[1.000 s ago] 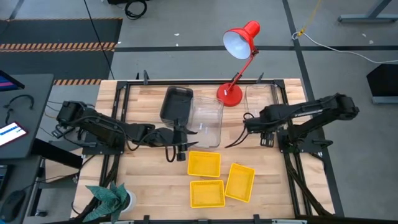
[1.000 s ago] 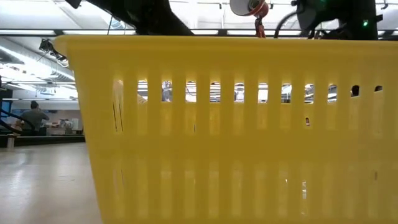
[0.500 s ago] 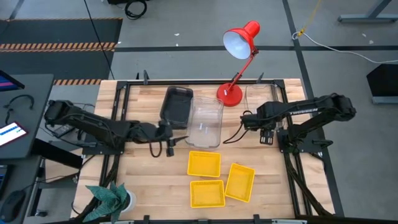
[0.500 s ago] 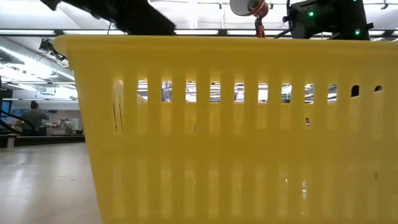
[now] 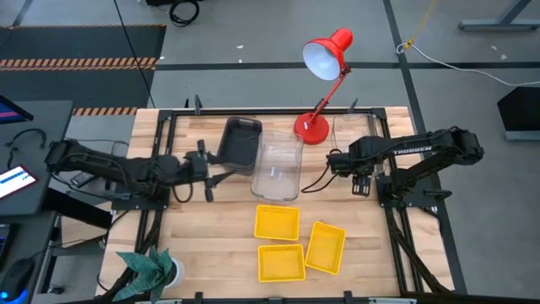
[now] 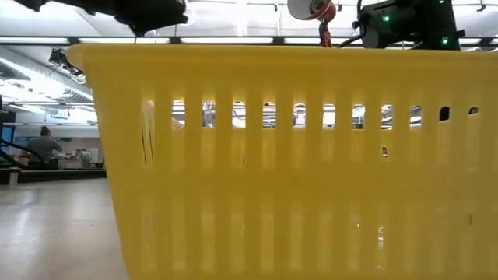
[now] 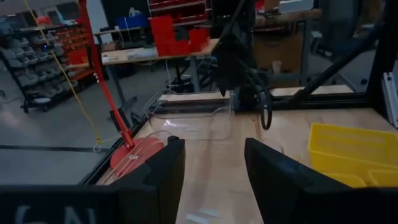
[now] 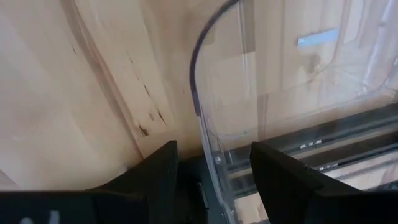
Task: Stack baskets by color
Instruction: Stack the top transparent bin on the bottom transparent bin
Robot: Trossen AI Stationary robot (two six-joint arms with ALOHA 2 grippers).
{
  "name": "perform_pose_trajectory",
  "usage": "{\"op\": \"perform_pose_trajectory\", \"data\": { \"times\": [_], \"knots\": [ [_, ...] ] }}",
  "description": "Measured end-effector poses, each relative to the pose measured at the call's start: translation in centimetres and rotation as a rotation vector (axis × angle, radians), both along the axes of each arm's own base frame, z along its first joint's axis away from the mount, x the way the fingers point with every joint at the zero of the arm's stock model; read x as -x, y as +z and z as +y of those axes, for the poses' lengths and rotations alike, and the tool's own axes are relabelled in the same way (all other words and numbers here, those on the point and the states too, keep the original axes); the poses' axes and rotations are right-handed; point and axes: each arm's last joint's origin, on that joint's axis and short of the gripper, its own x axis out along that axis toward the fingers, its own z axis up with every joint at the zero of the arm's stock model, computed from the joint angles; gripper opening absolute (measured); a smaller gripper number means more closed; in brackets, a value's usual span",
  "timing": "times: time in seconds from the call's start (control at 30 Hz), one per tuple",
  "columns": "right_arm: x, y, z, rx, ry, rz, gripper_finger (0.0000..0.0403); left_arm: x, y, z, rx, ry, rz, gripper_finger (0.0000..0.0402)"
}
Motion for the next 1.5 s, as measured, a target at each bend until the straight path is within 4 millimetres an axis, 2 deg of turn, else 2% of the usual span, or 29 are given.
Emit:
{"op": "perform_pose_trajectory", "data": {
  "times": [0.33,0.6,0.93,1.1,1.3,1.5],
  "knots": [
    [0.1,-0.8,0.1,-0.028,0.009,-0.008,0.0207,4.6,-2.4,0.8,0.079,0.001,-0.133,0.0172],
    [-0.1,-0.9,0.1,-0.045,-0.003,-0.029,0.0207,7.0,-3.8,1.2,0.106,-0.002,-0.210,0.0172],
    [-0.2,-1.0,-0.1,-0.043,-0.012,-0.043,0.0207,8.8,-5.9,1.5,0.117,-0.009,-0.289,0.0172],
    [0.0,-2.0,-0.5,-0.046,-0.015,-0.043,0.0207,9.4,-6.7,1.7,0.137,-0.006,-0.290,0.0169],
    [0.2,-3.1,-0.8,-0.043,-0.040,-0.051,0.0192,9.8,-7.9,1.7,0.179,-0.006,-0.258,0.0138],
    [0.5,-4.0,-0.8,-0.045,-0.041,-0.041,0.0154,9.6,-8.5,1.6,0.215,-0.043,-0.212,0.0110]
  ]
}}
